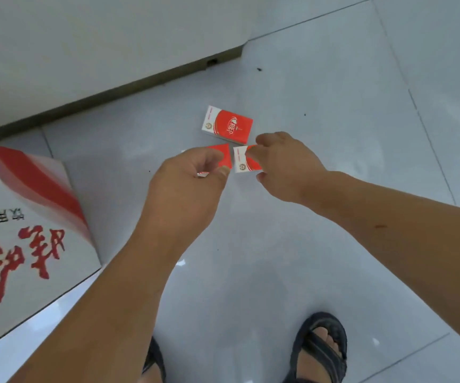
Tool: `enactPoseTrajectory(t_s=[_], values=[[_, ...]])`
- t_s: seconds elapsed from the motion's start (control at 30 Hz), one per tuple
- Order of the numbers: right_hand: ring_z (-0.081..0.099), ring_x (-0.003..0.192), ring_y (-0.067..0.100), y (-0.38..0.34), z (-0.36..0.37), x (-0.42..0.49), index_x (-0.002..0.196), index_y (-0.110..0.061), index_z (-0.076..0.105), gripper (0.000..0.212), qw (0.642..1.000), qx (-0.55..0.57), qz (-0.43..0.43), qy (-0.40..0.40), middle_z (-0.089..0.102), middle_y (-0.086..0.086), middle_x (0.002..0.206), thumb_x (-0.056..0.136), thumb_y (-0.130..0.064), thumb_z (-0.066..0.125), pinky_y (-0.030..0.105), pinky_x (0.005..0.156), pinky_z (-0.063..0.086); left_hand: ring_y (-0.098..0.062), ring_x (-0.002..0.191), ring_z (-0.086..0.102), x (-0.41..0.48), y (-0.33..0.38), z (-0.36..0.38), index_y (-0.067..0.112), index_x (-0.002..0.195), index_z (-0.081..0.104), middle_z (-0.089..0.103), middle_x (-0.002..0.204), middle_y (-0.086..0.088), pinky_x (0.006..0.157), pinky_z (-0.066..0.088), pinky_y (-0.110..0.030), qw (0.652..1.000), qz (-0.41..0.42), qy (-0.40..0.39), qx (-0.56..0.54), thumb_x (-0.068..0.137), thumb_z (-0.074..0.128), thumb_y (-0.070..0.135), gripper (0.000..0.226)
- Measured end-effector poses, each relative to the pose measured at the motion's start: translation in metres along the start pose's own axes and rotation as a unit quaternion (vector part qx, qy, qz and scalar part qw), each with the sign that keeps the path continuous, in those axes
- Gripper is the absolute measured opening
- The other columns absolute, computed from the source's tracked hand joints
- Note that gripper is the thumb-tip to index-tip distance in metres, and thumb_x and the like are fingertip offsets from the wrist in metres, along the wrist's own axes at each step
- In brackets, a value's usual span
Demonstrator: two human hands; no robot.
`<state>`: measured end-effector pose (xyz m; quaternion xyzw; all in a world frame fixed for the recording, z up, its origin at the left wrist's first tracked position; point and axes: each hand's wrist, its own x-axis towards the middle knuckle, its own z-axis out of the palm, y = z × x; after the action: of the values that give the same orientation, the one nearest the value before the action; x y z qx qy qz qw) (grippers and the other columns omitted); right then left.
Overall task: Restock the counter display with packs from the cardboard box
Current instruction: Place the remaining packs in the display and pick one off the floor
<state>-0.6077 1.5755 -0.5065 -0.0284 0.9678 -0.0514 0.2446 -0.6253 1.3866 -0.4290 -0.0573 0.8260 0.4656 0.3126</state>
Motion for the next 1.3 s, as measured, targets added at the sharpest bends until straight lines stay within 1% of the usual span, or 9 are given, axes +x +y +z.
enactPoseTrajectory(t_s=[0.27,0.4,0.53,0.67,0.77,0.87,1.0,1.2,1.3], values=[[0.055,0.102,0.03,-0.004,0.059,0.032,0.12,-0.013,0.049,0.04,0.999,-0.051,0.012,0.015,0.059,0.008,0.113,0.083,-0.017,0.063,0.036,0.087,0.041,-0.01,0.082,0.059,0.021,-0.03,0.008,0.034,0.106,0.069,0.067,0.101,0.014,0.074,0.046,-0.026,0.999,-0.037,0.0,-0.011,0.091,0.064,0.028,0.016],[0.054,0.098,0.028,-0.017,0.021,-0.001,0.125,-0.014,0.041,0.042,0.998,0.024,0.059,0.023,0.059,0.007,0.112,0.086,-0.018,0.057,0.032,0.069,0.034,-0.011,0.093,0.062,-0.004,-0.012,-0.003,0.033,0.113,0.068,0.067,0.108,0.014,0.074,0.049,-0.025,0.999,-0.053,-0.002,0.004,0.092,0.063,0.028,0.022],[0.053,0.1,0.026,-0.045,-0.074,-0.071,0.149,-0.032,0.019,0.077,0.982,0.153,0.092,0.058,0.053,0.004,0.112,0.084,-0.03,0.06,0.038,0.073,0.05,-0.003,0.093,0.062,-0.057,0.034,-0.027,0.038,0.124,0.061,0.063,0.112,0.018,0.066,0.046,-0.016,0.998,-0.051,-0.022,0.017,0.09,0.065,0.027,0.035],[0.058,0.091,0.022,-0.074,-0.186,-0.143,0.134,-0.035,0.037,0.062,0.953,0.27,0.109,0.081,0.049,0.0,0.108,0.08,-0.036,0.068,0.036,0.076,0.054,0.0,0.101,0.06,-0.127,0.1,-0.06,0.049,0.138,0.042,0.055,0.122,0.023,0.058,0.05,-0.011,0.994,-0.043,-0.099,0.007,0.088,0.069,0.022,0.063],[0.058,0.089,0.015,-0.097,-0.267,-0.188,0.122,-0.031,0.042,0.056,0.929,0.334,0.117,0.11,0.05,-0.002,0.109,0.077,-0.04,0.074,0.023,0.071,0.05,-0.004,0.104,0.063,-0.186,0.159,-0.088,0.053,0.14,0.034,0.059,0.121,0.022,0.067,0.057,-0.015,0.989,0.013,-0.14,-0.037,0.082,0.075,0.022,0.078],[0.056,0.092,0.008,-0.12,-0.348,-0.23,0.123,-0.039,0.045,0.055,0.916,0.361,0.109,0.139,0.051,-0.006,0.109,0.076,-0.05,0.072,0.009,0.068,0.04,-0.004,0.092,0.067,-0.243,0.221,-0.123,0.046,0.128,0.05,0.069,0.101,0.015,0.075,0.057,-0.023,0.99,0.068,-0.089,-0.083,0.084,0.072,0.012,0.06],[0.058,0.081,0.001,-0.146,-0.462,-0.286,0.103,-0.036,0.056,0.038,0.907,0.381,0.103,0.148,0.058,-0.011,0.097,0.077,-0.062,0.065,0.012,0.058,0.038,-0.018,0.083,0.071,-0.314,0.301,-0.192,0.047,0.111,0.051,0.073,0.092,0.009,0.074,0.058,-0.046,0.989,0.041,-0.031,-0.136,0.087,0.07,0.013,0.046],[0.067,0.069,0.008,-0.191,-0.612,-0.357,0.094,-0.031,0.065,0.004,0.87,0.461,0.035,0.174,0.068,-0.009,0.08,0.09,-0.031,0.067,0.033,0.068,0.059,-0.012,0.075,0.068,-0.403,0.4,-0.319,0.025,0.097,0.068,0.074,0.089,0.005,0.064,0.054,-0.029,0.98,0.132,0.012,-0.152,0.089,0.067,0.016,0.013],[0.062,0.08,-0.003,-0.219,-0.66,-0.392,0.093,-0.049,0.057,0.022,0.891,0.395,-0.035,0.22,0.063,-0.023,0.094,0.091,-0.03,0.065,0.01,0.069,0.049,-0.008,0.071,0.067,-0.44,0.434,-0.376,0.031,0.091,0.072,0.074,0.085,0.005,0.064,0.049,-0.022,0.978,0.166,0.024,-0.125,0.086,0.071,0.023,0.009]])
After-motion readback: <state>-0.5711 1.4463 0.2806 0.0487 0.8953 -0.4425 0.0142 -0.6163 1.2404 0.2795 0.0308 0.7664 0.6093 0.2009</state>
